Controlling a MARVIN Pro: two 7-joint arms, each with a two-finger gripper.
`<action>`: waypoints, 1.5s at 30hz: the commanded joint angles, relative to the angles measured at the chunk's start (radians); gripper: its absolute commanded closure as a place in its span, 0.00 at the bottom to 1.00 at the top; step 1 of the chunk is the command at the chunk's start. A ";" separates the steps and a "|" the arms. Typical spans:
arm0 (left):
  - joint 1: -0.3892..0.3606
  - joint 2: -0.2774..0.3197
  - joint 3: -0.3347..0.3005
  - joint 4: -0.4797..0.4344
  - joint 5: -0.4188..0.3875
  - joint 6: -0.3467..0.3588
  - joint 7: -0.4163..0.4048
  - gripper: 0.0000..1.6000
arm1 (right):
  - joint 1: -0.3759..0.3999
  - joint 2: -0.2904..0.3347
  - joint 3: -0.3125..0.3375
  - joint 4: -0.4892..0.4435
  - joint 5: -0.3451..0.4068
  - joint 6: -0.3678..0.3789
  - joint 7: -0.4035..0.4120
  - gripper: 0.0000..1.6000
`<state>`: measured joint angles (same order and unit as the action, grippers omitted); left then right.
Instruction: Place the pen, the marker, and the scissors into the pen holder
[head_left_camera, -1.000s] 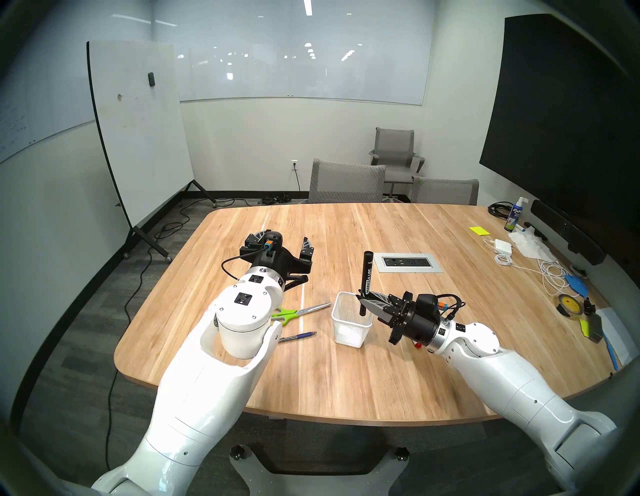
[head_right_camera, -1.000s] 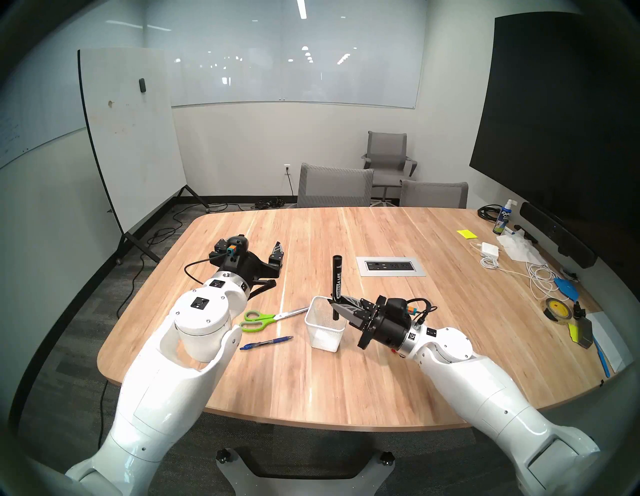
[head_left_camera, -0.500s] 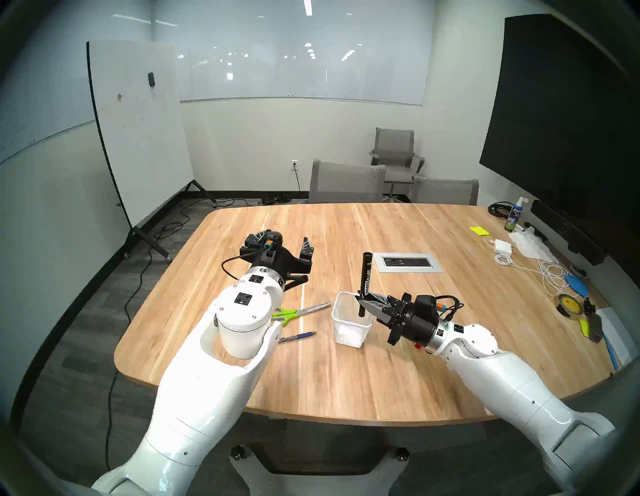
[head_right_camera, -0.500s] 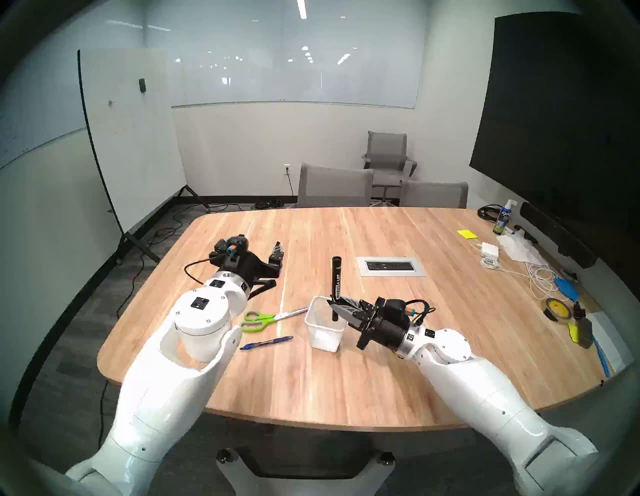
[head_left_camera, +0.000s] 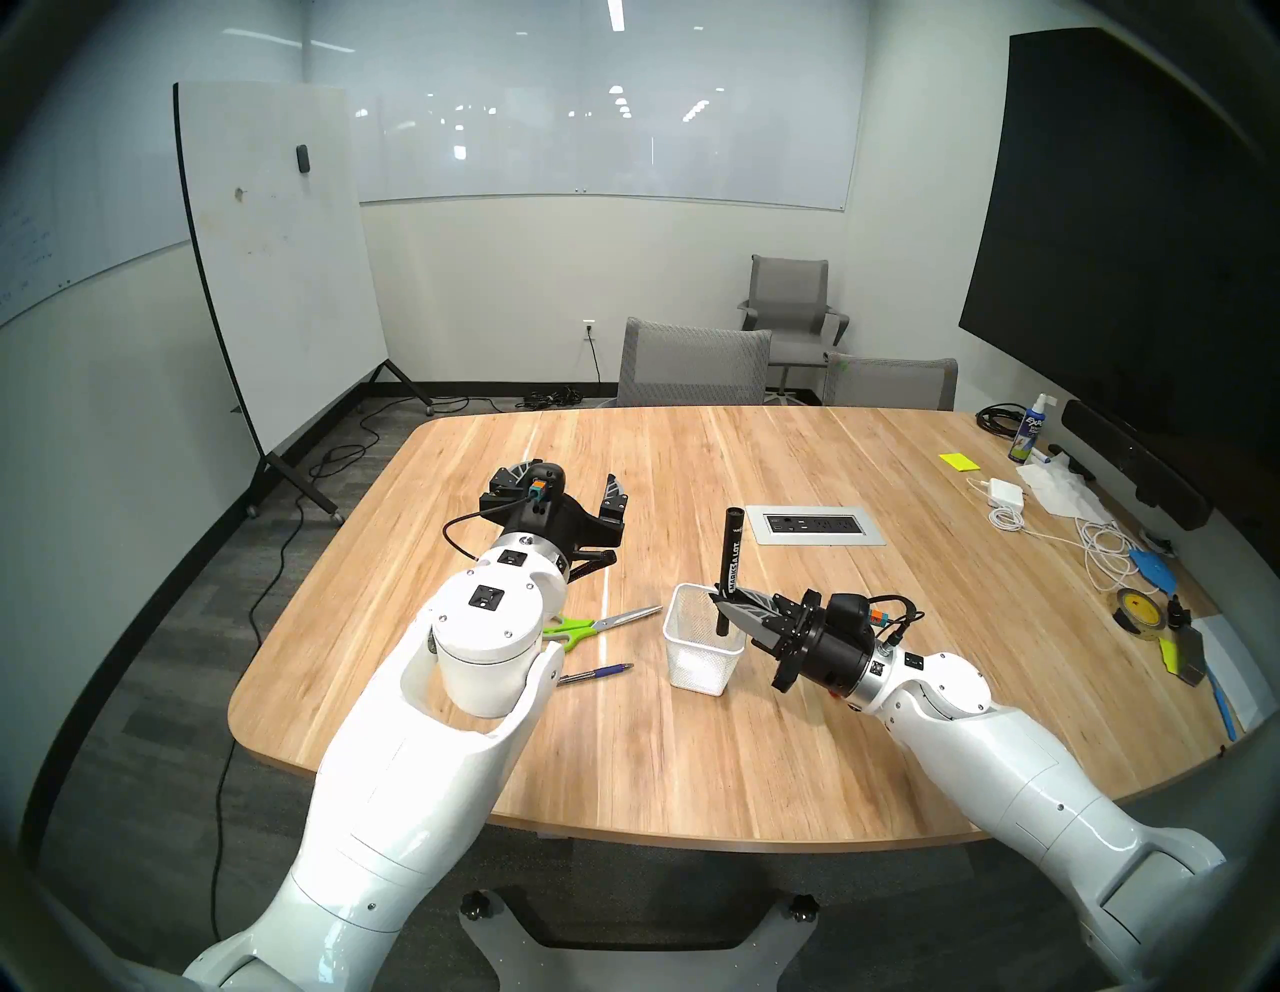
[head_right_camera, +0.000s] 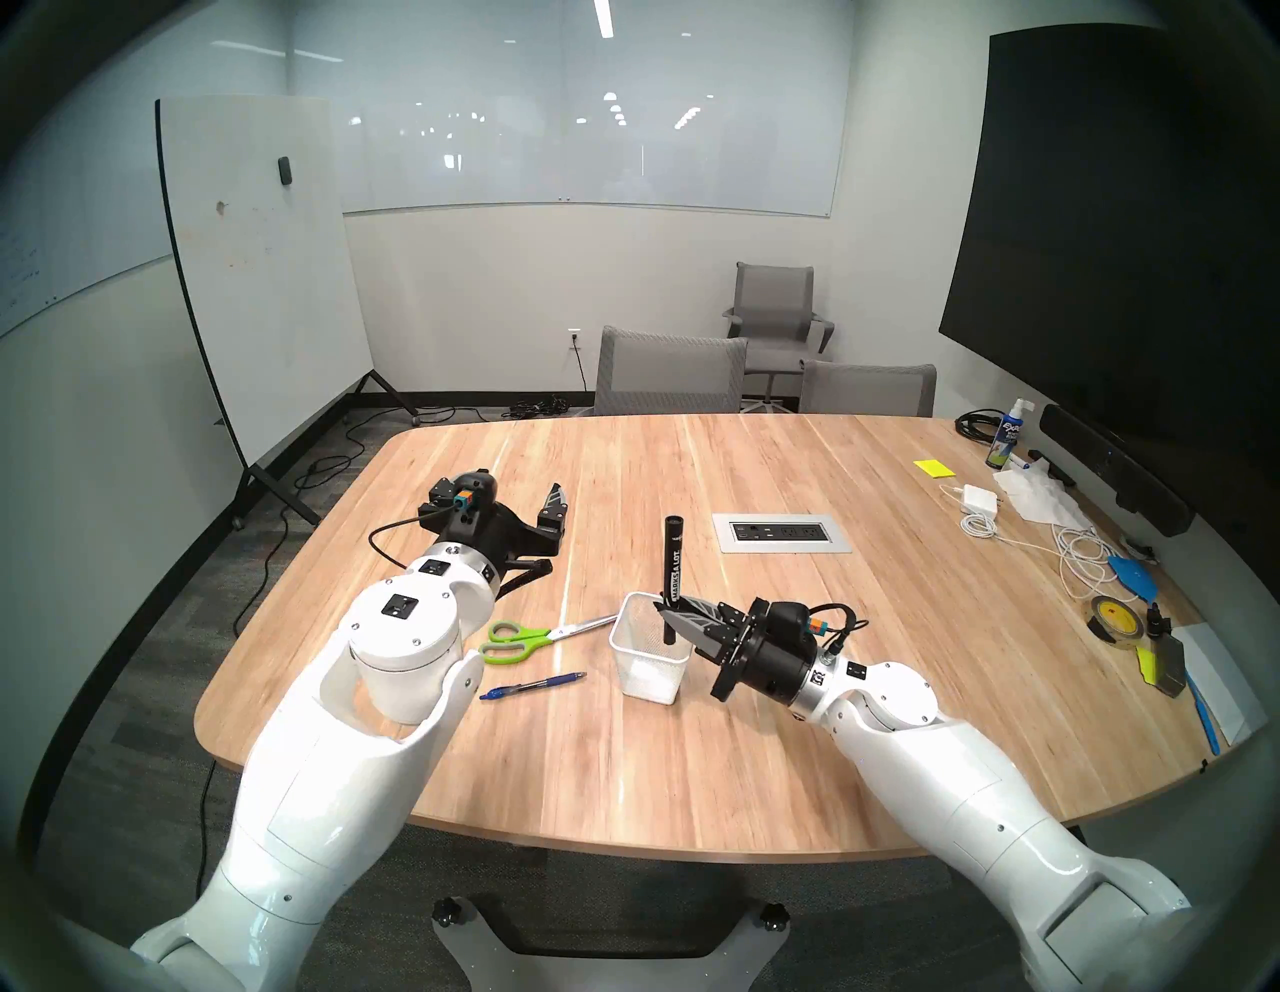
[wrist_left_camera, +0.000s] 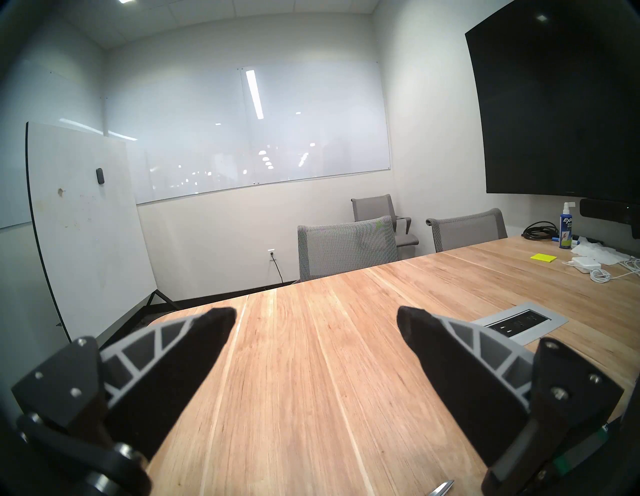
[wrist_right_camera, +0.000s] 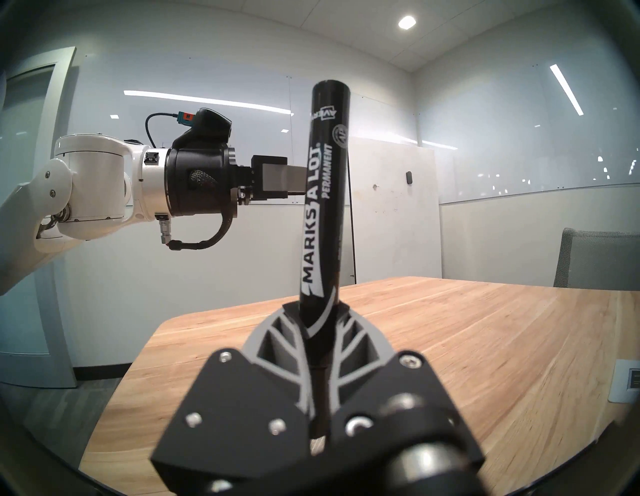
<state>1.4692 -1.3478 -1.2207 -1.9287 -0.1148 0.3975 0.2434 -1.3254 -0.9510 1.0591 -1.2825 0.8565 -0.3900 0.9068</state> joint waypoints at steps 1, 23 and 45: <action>-0.010 -0.003 -0.003 -0.019 0.000 -0.008 0.001 0.00 | 0.006 -0.010 0.005 0.003 0.006 -0.009 0.001 1.00; -0.010 -0.003 -0.003 -0.019 0.001 -0.008 0.000 0.00 | 0.002 -0.017 0.011 0.019 0.008 -0.016 0.002 1.00; -0.010 -0.003 -0.003 -0.019 0.001 -0.008 0.000 0.00 | 0.003 -0.012 0.010 0.023 -0.013 -0.011 -0.010 1.00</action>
<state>1.4692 -1.3483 -1.2211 -1.9287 -0.1146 0.3975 0.2428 -1.3320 -0.9649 1.0666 -1.2496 0.8511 -0.4010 0.9039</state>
